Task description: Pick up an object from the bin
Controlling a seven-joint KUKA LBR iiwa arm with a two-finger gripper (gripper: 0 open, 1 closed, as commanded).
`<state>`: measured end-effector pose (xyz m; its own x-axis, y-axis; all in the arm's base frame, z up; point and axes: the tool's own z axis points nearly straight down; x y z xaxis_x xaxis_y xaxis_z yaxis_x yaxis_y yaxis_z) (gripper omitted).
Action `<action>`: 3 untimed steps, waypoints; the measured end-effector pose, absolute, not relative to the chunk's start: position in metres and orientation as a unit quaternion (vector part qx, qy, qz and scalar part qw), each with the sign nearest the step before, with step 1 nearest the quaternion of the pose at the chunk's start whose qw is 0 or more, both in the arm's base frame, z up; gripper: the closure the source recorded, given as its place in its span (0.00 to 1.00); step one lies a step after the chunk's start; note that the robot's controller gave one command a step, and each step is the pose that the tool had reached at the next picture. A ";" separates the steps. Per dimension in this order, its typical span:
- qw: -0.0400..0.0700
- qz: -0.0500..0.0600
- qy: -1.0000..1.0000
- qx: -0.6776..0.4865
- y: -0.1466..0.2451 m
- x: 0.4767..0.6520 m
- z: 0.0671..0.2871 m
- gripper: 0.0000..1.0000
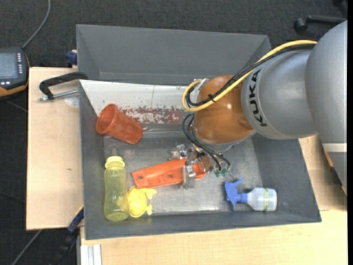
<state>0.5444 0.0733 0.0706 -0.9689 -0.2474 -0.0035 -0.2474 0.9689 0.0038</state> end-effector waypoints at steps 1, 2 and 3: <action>0.001 0.002 0.992 -0.125 0.073 0.544 0.071 1.00; 0.000 0.002 0.992 -0.127 0.074 0.543 0.075 1.00; 0.005 0.002 0.991 -0.134 0.077 0.547 0.127 1.00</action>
Offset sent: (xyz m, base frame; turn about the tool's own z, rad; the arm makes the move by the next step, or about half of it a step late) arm 0.0045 0.0256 0.1190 -0.0810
